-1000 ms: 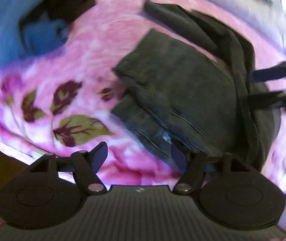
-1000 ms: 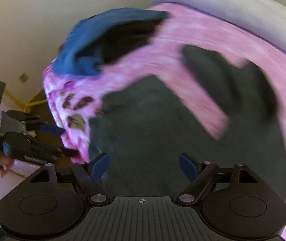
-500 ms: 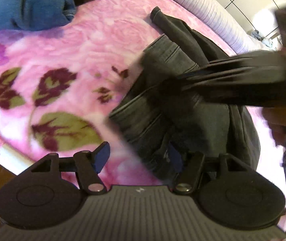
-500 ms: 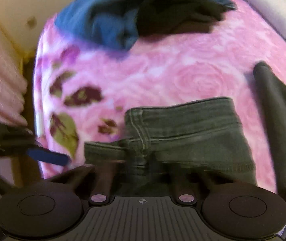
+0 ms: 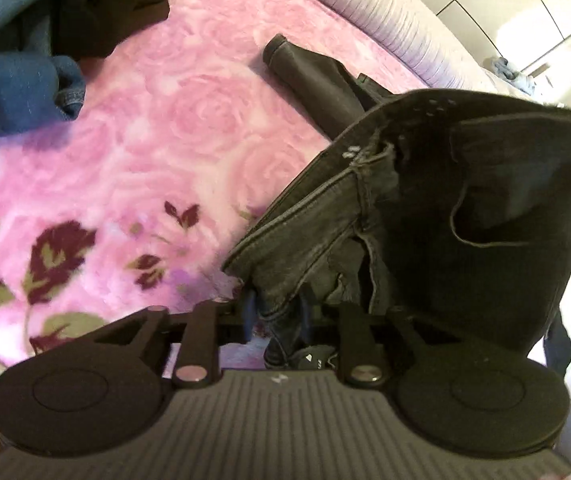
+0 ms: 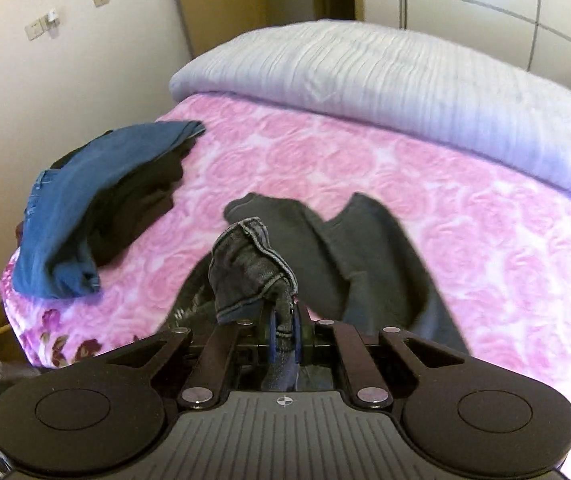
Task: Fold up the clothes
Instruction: 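Lift the dark grey jeans off the pile with both tools, holding the waistband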
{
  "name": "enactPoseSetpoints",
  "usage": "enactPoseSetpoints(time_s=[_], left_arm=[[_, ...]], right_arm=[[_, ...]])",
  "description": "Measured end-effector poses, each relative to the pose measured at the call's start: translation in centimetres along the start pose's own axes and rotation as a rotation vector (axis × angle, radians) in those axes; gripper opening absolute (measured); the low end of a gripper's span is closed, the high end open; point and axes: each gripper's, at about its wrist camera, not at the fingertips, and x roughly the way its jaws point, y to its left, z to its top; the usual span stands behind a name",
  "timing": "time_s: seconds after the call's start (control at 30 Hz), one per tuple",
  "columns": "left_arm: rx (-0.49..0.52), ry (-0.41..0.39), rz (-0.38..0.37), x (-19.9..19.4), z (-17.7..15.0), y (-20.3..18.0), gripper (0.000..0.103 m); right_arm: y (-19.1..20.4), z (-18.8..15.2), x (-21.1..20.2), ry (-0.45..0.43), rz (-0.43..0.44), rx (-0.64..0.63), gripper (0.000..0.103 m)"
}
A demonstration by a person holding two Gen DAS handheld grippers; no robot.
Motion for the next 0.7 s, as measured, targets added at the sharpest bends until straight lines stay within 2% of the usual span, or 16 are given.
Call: enactPoseSetpoints(time_s=[0.07, 0.13, 0.2, 0.4, 0.43, 0.5, 0.53, 0.6, 0.63, 0.7], left_arm=[[-0.032, 0.013, 0.018, 0.3, -0.2, 0.6, 0.042], [-0.038, 0.014, 0.034, 1.0, -0.4, 0.5, 0.045], [-0.044, 0.016, 0.049, 1.6, -0.6, 0.5, 0.053], [-0.063, 0.020, 0.093, 3.4, -1.2, 0.5, 0.055], [-0.071, 0.015, 0.080, 3.5, -1.3, 0.5, 0.055], [-0.070, 0.006, 0.034, 3.8, -1.3, 0.3, 0.051], [-0.061, 0.003, 0.002, 4.0, -1.2, 0.2, 0.033], [-0.035, -0.023, -0.041, 3.8, -0.4, -0.4, 0.014], [-0.015, -0.048, -0.059, 2.9, 0.6, -0.8, 0.008], [0.038, -0.107, -0.091, 0.6, 3.0, -1.8, 0.007]], right_arm=[[-0.3, -0.3, -1.0, -0.005, -0.011, 0.004, 0.006], [-0.6, -0.5, -1.8, -0.012, -0.018, 0.016, 0.006], [-0.8, -0.8, -2.2, -0.020, -0.022, 0.024, 0.006], [-2.4, -1.7, -3.5, -0.047, -0.041, 0.050, 0.006], [-2.6, -1.8, -3.9, -0.050, -0.044, 0.053, 0.006], [-3.1, -2.0, -4.6, -0.056, -0.053, 0.059, 0.006], [-3.3, -2.1, -5.0, -0.057, -0.055, 0.065, 0.006], [-3.6, -2.3, -5.6, -0.059, -0.053, 0.080, 0.006], [-3.7, -2.3, -6.0, -0.060, -0.050, 0.082, 0.006], [-3.2, -1.9, -7.0, -0.071, -0.024, 0.073, 0.006]])
